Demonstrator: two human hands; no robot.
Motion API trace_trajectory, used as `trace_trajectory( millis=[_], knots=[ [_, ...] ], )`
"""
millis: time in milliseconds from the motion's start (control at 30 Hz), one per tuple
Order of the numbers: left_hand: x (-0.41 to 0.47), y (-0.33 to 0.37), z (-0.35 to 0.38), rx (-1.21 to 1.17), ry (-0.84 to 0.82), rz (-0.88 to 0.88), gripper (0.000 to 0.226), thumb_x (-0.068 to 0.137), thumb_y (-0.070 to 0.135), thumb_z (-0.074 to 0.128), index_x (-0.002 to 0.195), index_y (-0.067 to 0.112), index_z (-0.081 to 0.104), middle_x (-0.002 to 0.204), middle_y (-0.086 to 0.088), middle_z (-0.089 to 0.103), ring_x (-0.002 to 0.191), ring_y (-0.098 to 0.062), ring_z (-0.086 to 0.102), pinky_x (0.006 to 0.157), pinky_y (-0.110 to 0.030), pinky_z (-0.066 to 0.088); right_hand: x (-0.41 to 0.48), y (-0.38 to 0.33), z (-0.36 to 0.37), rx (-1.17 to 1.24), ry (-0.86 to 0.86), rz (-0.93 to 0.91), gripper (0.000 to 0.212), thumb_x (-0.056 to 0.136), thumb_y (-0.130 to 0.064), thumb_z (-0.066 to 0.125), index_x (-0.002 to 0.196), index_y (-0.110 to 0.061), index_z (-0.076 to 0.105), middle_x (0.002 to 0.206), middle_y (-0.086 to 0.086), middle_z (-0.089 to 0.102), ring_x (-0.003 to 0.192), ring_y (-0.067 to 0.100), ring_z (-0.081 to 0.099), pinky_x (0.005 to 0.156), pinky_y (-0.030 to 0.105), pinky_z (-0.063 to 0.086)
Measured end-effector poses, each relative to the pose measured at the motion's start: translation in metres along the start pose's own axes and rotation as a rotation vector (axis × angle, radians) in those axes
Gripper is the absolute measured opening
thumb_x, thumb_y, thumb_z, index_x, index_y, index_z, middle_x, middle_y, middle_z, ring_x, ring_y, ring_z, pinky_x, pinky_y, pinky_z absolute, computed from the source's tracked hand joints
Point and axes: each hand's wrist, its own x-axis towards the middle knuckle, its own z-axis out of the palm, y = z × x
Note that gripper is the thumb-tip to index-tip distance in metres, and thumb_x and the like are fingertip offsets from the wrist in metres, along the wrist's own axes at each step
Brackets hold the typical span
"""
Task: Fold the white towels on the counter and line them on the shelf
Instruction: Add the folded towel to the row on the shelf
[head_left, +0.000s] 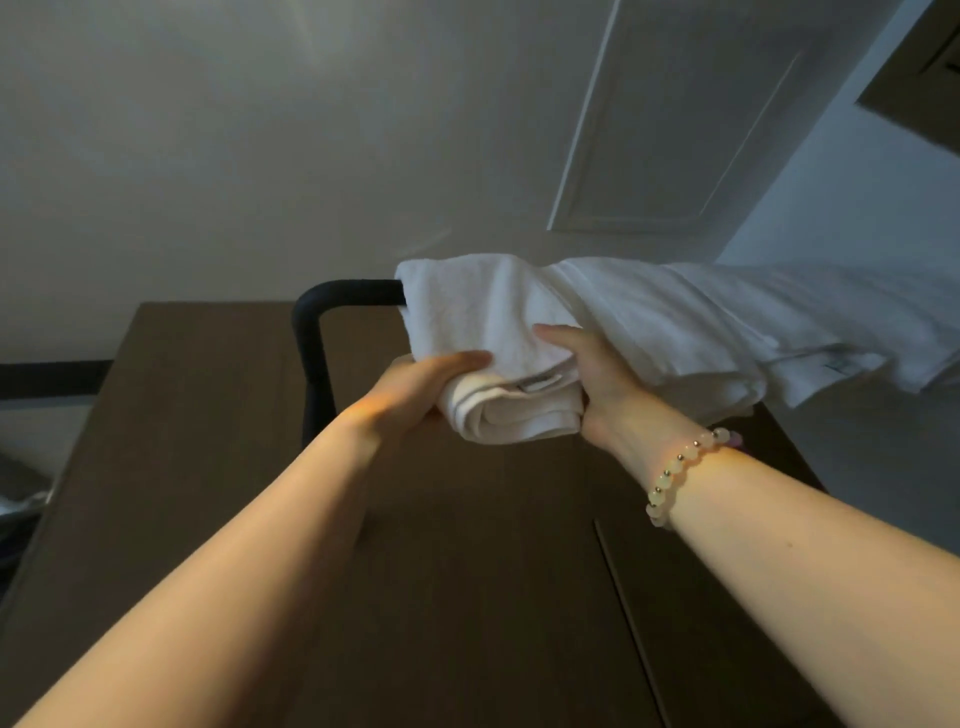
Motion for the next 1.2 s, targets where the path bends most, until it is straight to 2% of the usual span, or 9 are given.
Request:
trace_trajectory(
  millis=[167, 300, 400, 500, 600, 667, 767, 1067, 1200],
  knots=[
    [-0.004, 0.007, -0.006, 0.028, -0.033, -0.033, 0.071, 0.061, 0.052, 0.072, 0.117, 0.009, 0.062, 0.108, -0.012, 0.068, 0.097, -0.026, 0.066, 0.075, -0.035, 0.055, 0.008, 0.004, -0.004, 0.019, -0.042, -0.025, 0.03, 0.08, -0.022, 0.068, 0.103, -0.004, 0.065, 0.096, 0.013, 0.068, 0.083, 0.026, 0.065, 0.073, 0.033, 0.051],
    [-0.007, 0.014, -0.007, 0.101, -0.032, -0.001, 0.047, 0.081, 0.051, 0.059, 0.111, 0.015, 0.065, 0.096, -0.004, 0.071, 0.09, -0.018, 0.066, 0.075, -0.029, 0.048, 0.01, 0.013, -0.007, 0.054, -0.076, -0.098, 0.039, 0.078, -0.024, 0.072, 0.108, -0.003, 0.063, 0.091, 0.009, 0.069, 0.074, 0.017, 0.066, 0.055, 0.02, 0.049],
    [-0.008, 0.028, -0.006, 0.127, 0.005, -0.07, 0.049, 0.076, 0.057, 0.061, 0.107, 0.019, 0.063, 0.084, 0.001, 0.069, 0.077, -0.015, 0.063, 0.064, -0.028, 0.044, 0.012, 0.021, -0.007, 0.075, -0.028, -0.153, 0.039, 0.076, -0.024, 0.075, 0.107, -0.001, 0.065, 0.098, 0.012, 0.071, 0.086, 0.021, 0.068, 0.074, 0.026, 0.053],
    [-0.009, 0.04, 0.001, 0.202, -0.01, -0.158, 0.062, 0.069, 0.064, 0.066, 0.113, 0.021, 0.058, 0.104, -0.004, 0.065, 0.095, -0.018, 0.061, 0.079, -0.032, 0.047, 0.011, 0.025, -0.01, 0.012, -0.015, -0.2, 0.047, 0.074, -0.027, 0.077, 0.111, -0.002, 0.065, 0.103, 0.012, 0.071, 0.096, 0.023, 0.068, 0.092, 0.035, 0.052],
    [-0.007, 0.038, 0.006, 0.226, -0.061, -0.171, 0.065, 0.066, 0.058, 0.073, 0.114, 0.015, 0.062, 0.102, -0.006, 0.071, 0.094, -0.019, 0.067, 0.08, -0.032, 0.051, 0.009, 0.031, -0.012, -0.054, -0.011, -0.252, 0.045, 0.072, -0.029, 0.078, 0.111, -0.011, 0.064, 0.103, 0.008, 0.071, 0.096, 0.02, 0.068, 0.094, 0.038, 0.052],
    [-0.006, 0.028, 0.005, 0.246, -0.031, -0.145, 0.065, 0.063, 0.051, 0.078, 0.113, 0.014, 0.062, 0.1, -0.006, 0.072, 0.091, -0.02, 0.069, 0.08, -0.032, 0.053, 0.007, 0.034, -0.012, -0.092, 0.033, -0.243, 0.027, 0.074, -0.026, 0.077, 0.097, -0.016, 0.066, 0.101, 0.007, 0.071, 0.095, 0.02, 0.067, 0.093, 0.04, 0.051],
    [-0.007, 0.009, 0.004, 0.165, 0.003, -0.052, 0.058, 0.07, 0.037, 0.078, 0.119, 0.013, 0.057, 0.105, -0.005, 0.07, 0.091, -0.019, 0.069, 0.077, -0.03, 0.055, 0.007, 0.035, -0.011, -0.102, 0.087, -0.214, 0.019, 0.077, -0.024, 0.075, 0.089, -0.012, 0.068, 0.098, 0.009, 0.071, 0.095, 0.022, 0.067, 0.092, 0.039, 0.052],
    [-0.018, -0.014, 0.01, 0.008, 0.171, 0.103, 0.05, 0.069, 0.032, 0.077, 0.11, 0.009, 0.061, 0.103, -0.008, 0.068, 0.089, -0.022, 0.068, 0.072, -0.032, 0.055, 0.002, 0.037, -0.009, -0.029, 0.149, -0.169, 0.018, 0.075, -0.022, 0.078, 0.069, -0.012, 0.065, 0.083, 0.008, 0.07, 0.084, 0.021, 0.066, 0.073, 0.023, 0.049],
    [-0.021, -0.019, 0.014, -0.036, 0.174, 0.099, 0.045, 0.073, 0.03, 0.075, 0.112, 0.012, 0.06, 0.104, -0.008, 0.068, 0.092, -0.023, 0.068, 0.081, -0.037, 0.055, 0.001, 0.039, -0.011, -0.01, 0.148, -0.16, 0.019, 0.077, -0.019, 0.077, 0.066, -0.015, 0.061, 0.068, -0.004, 0.062, 0.064, 0.004, 0.056, 0.046, 0.002, 0.04]
  ],
)
